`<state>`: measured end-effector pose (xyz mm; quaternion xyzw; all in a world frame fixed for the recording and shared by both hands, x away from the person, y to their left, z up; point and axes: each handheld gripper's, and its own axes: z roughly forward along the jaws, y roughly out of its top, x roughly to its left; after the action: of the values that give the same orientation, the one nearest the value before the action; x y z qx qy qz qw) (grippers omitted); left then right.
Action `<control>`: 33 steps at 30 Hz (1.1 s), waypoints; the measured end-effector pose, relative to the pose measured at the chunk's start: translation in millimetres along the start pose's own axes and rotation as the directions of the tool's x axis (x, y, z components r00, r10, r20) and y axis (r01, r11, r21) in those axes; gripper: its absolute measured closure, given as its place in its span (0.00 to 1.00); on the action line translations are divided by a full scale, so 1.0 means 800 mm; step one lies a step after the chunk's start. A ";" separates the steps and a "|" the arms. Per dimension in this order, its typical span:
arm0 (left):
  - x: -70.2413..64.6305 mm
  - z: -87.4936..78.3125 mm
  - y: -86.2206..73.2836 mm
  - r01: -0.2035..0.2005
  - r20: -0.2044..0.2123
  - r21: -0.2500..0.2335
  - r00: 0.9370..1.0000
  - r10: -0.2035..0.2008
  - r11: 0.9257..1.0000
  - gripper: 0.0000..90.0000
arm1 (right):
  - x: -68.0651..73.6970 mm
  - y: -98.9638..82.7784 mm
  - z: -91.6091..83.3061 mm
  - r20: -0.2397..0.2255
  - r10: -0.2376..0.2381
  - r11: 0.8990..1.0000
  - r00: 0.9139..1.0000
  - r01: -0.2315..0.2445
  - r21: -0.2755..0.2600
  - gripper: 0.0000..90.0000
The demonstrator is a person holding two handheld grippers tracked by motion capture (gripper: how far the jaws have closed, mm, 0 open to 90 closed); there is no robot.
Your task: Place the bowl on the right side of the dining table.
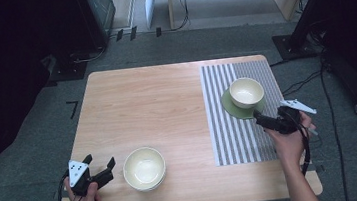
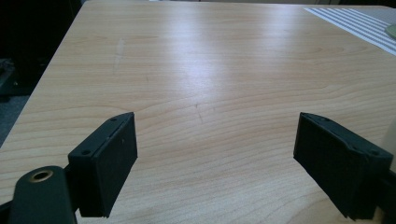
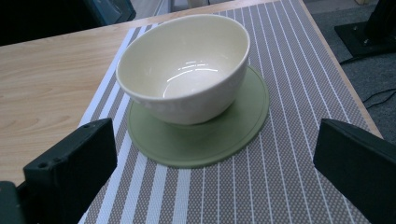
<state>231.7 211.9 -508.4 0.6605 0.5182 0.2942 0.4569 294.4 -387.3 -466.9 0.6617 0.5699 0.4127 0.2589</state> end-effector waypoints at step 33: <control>-0.001 0.000 0.000 -0.003 -0.004 0.000 1.000 0.003 1.000 0.15 | -0.033 -0.074 -0.055 0.029 -0.064 0.998 0.998 0.064 -0.003 0.00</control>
<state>231.5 211.5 -508.6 0.6604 0.5183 0.2963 0.4555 225.6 -405.4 -498.3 0.6486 0.5860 0.3956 0.2816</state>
